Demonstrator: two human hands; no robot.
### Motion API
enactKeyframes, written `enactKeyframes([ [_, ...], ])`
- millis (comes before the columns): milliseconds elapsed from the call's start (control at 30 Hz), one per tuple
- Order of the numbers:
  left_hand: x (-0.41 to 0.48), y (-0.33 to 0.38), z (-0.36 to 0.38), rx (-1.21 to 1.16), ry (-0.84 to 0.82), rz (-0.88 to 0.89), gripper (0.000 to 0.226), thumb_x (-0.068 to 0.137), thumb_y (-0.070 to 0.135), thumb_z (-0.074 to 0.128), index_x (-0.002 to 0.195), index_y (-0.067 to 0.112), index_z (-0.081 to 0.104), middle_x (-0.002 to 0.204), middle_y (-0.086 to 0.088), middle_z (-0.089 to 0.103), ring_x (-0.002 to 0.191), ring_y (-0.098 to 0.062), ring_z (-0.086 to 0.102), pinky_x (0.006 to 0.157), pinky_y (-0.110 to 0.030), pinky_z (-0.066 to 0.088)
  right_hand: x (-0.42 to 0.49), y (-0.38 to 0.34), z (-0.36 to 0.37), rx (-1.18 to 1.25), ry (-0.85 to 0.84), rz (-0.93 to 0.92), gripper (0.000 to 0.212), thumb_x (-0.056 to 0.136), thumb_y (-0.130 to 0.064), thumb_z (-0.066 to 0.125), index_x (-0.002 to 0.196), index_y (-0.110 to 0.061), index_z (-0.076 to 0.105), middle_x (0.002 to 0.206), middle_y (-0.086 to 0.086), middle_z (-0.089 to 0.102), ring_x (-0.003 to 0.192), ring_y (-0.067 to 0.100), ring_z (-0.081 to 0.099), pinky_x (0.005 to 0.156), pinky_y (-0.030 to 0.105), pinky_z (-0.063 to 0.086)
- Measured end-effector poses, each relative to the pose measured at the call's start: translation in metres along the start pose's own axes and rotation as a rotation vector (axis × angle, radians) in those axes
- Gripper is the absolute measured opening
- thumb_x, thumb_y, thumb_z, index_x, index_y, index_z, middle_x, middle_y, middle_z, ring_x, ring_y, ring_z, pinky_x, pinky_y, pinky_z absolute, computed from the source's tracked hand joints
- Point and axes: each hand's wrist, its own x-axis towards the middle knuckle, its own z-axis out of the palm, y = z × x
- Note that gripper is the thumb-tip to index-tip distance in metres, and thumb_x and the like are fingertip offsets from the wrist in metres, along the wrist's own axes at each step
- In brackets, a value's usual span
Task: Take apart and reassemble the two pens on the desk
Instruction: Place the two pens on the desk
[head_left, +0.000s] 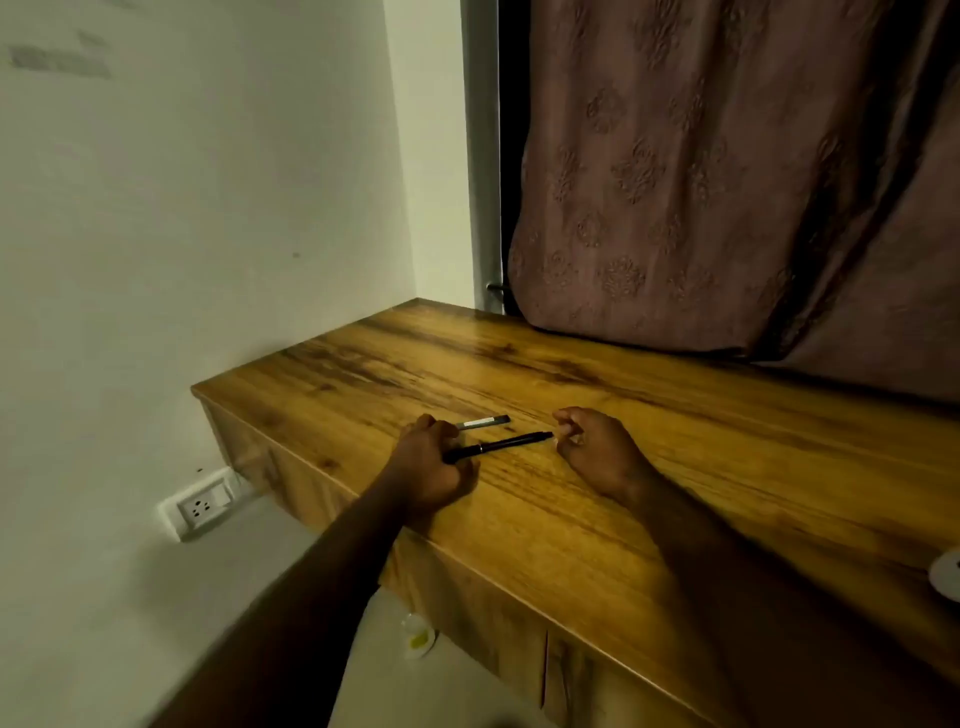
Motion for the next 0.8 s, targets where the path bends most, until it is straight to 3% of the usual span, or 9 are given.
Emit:
enactKeyframes([
  [67, 0.004, -0.009, 0.006, -0.043, 0.046, 0.000, 0.047, 0.075, 0.050, 0.051, 0.101, 0.013, 0.064, 0.099, -0.006, 0.060, 0.100, -0.020, 0.051, 0.084, -0.030, 0.042, 0.005, -0.001, 0.001, -0.072, -0.008, -0.023, 0.037, 0.091, -0.017, 0.060, 0.127, -0.011, 0.060, 0.115, 0.004, 0.061, 0.108, 0.020, 0.059, 0.096, 0.029, 0.045],
  [167, 0.007, -0.015, 0.012, -0.097, 0.077, 0.005, 0.025, 0.082, 0.037, 0.063, 0.100, 0.020, 0.066, 0.096, -0.002, 0.056, 0.096, -0.016, 0.050, 0.080, -0.028, 0.040, 0.009, 0.000, 0.003, -0.095, -0.011, -0.042, 0.025, 0.091, -0.015, 0.059, 0.115, -0.011, 0.069, 0.106, 0.003, 0.059, 0.101, 0.020, 0.059, 0.090, 0.026, 0.045],
  [333, 0.007, -0.014, 0.014, -0.117, 0.152, 0.058, 0.013, 0.083, 0.021, 0.066, 0.095, 0.015, 0.066, 0.094, -0.007, 0.060, 0.091, -0.023, 0.055, 0.081, -0.038, 0.048, 0.012, 0.003, 0.006, -0.043, 0.008, -0.032, 0.008, 0.087, -0.014, 0.065, 0.088, -0.020, 0.070, 0.093, -0.002, 0.060, 0.089, 0.017, 0.059, 0.081, 0.029, 0.046],
  [433, 0.005, -0.011, 0.014, -0.144, 0.176, 0.044, 0.016, 0.083, 0.021, 0.066, 0.098, 0.016, 0.061, 0.099, -0.005, 0.062, 0.094, -0.022, 0.056, 0.082, -0.037, 0.048, 0.012, 0.003, 0.007, 0.026, -0.013, -0.030, 0.011, 0.084, -0.014, 0.069, 0.082, -0.025, 0.067, 0.087, -0.004, 0.066, 0.087, 0.017, 0.062, 0.080, 0.032, 0.049],
  [567, 0.002, -0.006, 0.015, 0.005, 0.158, 0.105, 0.029, 0.088, 0.034, 0.061, 0.114, 0.022, 0.058, 0.108, 0.000, 0.061, 0.101, -0.019, 0.053, 0.087, -0.038, 0.043, 0.011, 0.004, 0.011, 0.056, -0.054, -0.041, 0.006, 0.083, -0.020, 0.071, 0.081, -0.026, 0.069, 0.086, -0.002, 0.071, 0.085, 0.017, 0.065, 0.083, 0.040, 0.054],
  [667, 0.002, -0.001, 0.014, 0.049, 0.159, 0.139, 0.024, 0.089, 0.033, 0.060, 0.111, 0.025, 0.064, 0.107, 0.000, 0.063, 0.101, -0.020, 0.053, 0.086, -0.037, 0.041, 0.013, 0.002, 0.011, 0.050, -0.059, -0.064, 0.006, 0.084, -0.026, 0.069, 0.078, -0.027, 0.068, 0.083, -0.002, 0.072, 0.084, 0.018, 0.065, 0.082, 0.041, 0.053],
  [800, 0.003, 0.007, 0.017, -0.045, 0.160, 0.154, 0.013, 0.087, 0.019, 0.062, 0.098, 0.015, 0.069, 0.097, -0.007, 0.064, 0.093, -0.025, 0.056, 0.078, -0.034, 0.044, 0.011, 0.002, 0.011, 0.093, -0.068, -0.072, 0.013, 0.087, -0.027, 0.065, 0.074, -0.028, 0.066, 0.076, -0.004, 0.069, 0.075, 0.017, 0.062, 0.073, 0.038, 0.051],
])
